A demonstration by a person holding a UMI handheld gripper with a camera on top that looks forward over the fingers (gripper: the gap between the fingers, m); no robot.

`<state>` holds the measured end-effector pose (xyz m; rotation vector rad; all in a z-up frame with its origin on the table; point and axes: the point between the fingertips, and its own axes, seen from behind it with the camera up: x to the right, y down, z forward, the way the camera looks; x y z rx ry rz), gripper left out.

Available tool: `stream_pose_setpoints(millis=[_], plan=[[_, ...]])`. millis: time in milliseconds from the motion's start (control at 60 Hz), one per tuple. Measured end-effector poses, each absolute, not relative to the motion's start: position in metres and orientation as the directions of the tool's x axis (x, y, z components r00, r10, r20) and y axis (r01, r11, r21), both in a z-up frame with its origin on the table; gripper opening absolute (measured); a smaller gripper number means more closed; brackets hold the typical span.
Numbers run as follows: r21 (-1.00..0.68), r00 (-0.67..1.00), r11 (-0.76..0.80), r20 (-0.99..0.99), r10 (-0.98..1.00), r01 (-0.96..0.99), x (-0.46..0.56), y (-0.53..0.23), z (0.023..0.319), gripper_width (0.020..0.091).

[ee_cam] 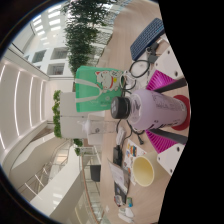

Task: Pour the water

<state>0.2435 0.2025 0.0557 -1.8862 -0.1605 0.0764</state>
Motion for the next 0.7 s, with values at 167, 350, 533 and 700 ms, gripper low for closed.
stream_pose_setpoints(millis=[167, 350, 533, 700], plan=[[-0.927, 0.991, -0.372, -0.011, 0.134, 0.040, 0.235, 0.151, 0.074, 0.0852], [-0.936, 0.999, -0.352, -0.004, 0.043, 0.011, 0.221, 0.059, 0.134, 0.0842], [-0.930, 0.999, -0.366, 0.033, -0.024, 0.022, 0.192, -0.045, 0.188, 0.0839], [-0.932, 0.997, -0.361, 0.063, -0.035, 0.047, 0.162, -0.118, 0.227, 0.0847]])
